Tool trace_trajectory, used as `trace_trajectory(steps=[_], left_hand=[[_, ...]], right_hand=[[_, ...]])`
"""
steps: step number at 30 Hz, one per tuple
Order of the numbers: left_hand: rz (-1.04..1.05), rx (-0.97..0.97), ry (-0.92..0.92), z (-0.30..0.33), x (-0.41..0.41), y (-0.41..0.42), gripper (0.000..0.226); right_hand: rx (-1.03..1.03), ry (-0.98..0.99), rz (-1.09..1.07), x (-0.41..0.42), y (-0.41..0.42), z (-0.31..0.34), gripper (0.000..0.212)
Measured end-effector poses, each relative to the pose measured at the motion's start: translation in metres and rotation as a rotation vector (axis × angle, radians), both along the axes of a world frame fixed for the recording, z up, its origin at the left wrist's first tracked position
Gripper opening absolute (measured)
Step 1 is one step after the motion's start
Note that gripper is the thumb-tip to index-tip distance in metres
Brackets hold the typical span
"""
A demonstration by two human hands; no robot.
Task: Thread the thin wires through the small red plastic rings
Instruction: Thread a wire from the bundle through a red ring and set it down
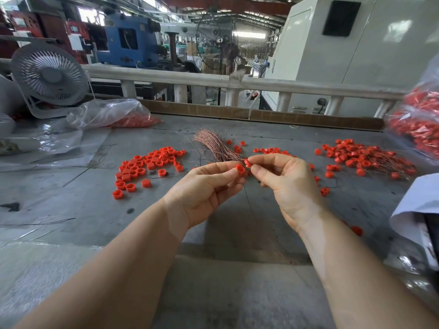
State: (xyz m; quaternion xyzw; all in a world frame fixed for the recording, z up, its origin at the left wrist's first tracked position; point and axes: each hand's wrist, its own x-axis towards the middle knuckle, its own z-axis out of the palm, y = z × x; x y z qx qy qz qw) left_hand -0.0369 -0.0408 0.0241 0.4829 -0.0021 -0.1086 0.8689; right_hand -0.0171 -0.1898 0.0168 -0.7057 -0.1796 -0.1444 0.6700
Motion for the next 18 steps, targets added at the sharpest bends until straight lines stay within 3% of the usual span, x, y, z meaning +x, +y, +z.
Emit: trace_trajectory(steps=[18], left_hand=[[0.057,-0.116,-0.049,0.003,0.0,-0.001,0.015]], right_hand=[[-0.222,-0.232,-0.126,-0.01,0.007,0.006,0.019]])
